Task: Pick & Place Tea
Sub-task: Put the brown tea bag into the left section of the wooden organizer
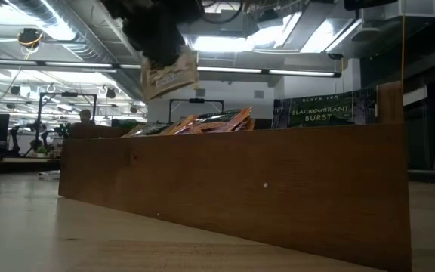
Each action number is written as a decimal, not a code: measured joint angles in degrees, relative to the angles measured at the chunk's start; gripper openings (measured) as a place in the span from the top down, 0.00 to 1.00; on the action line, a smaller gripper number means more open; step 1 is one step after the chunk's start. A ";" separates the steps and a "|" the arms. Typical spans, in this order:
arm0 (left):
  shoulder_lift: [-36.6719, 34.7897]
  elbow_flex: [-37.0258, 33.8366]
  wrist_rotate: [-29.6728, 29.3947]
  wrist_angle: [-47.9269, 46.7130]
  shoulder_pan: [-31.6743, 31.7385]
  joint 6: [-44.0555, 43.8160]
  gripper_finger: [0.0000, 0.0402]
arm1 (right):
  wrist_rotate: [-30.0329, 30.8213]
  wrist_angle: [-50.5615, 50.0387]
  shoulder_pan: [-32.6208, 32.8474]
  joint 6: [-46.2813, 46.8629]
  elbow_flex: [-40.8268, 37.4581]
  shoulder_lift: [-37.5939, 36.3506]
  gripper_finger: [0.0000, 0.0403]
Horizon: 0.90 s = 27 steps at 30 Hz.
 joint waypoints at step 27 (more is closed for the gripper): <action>13.25 17.37 -11.44 -20.98 -12.16 11.25 0.99 | 1.29 -3.18 -0.06 -0.15 -0.42 0.26 0.70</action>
